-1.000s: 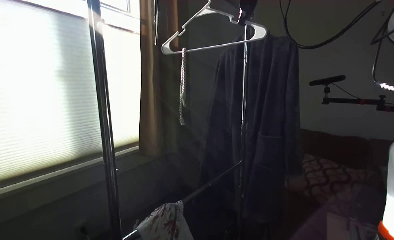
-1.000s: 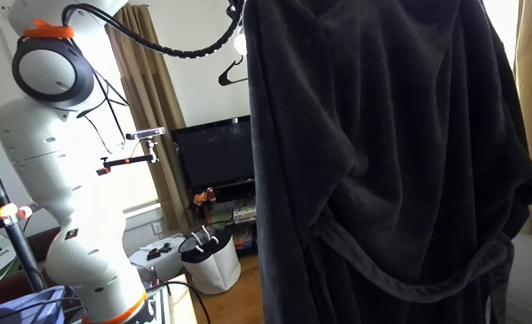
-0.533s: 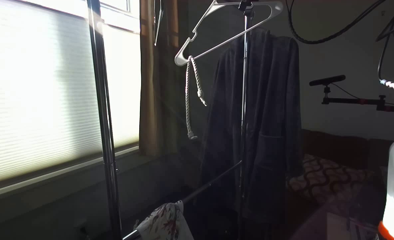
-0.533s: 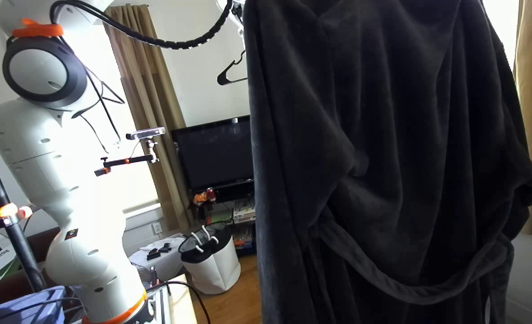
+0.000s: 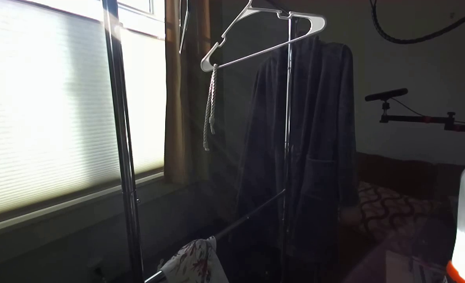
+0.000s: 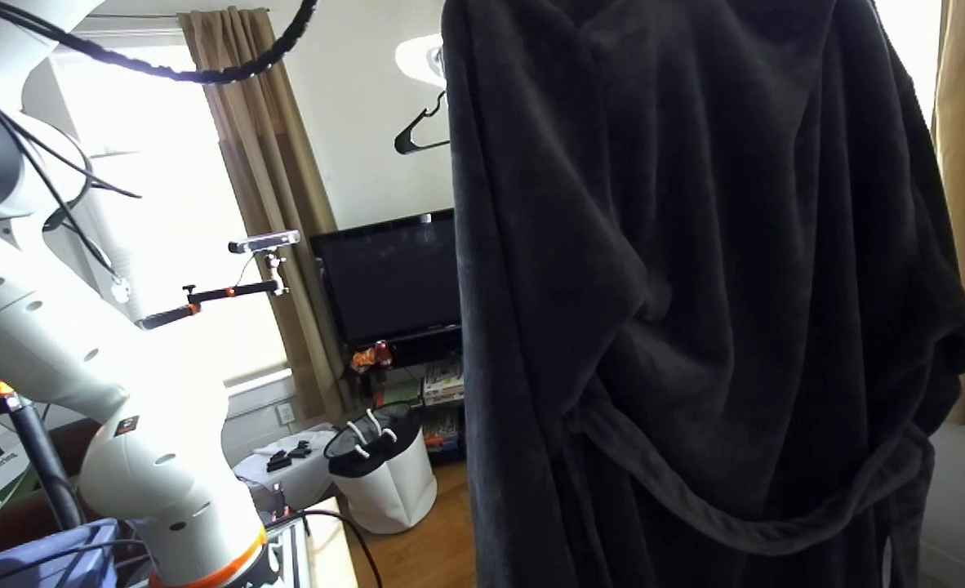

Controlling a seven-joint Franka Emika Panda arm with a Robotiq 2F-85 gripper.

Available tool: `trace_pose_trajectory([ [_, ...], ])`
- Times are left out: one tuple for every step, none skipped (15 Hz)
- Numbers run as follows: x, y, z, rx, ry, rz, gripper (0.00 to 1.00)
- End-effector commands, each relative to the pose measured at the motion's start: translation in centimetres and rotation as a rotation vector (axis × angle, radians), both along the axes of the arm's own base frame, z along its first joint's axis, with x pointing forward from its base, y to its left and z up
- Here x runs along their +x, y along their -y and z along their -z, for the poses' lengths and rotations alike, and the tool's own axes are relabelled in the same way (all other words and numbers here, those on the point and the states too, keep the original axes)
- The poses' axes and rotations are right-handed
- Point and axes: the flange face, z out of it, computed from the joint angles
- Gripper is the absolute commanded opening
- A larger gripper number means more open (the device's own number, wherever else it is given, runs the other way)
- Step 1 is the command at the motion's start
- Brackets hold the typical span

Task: Hang the white coat hanger on the top railing

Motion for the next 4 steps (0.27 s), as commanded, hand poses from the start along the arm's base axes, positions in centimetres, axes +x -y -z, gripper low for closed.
trace_pose_trajectory([
  [-2.7, 1.0, 4.3, 0.055, -0.05, 0.062, 1.0],
  [-2.8, 1.2, 5.4, 0.07, -0.065, 0.059, 1.0],
  [-1.6, 0.8, 2.6, 0.034, -0.049, 0.041, 1.0],
  [-1.8, 1.1, 3.6, 0.041, -0.066, 0.046, 1.0],
])
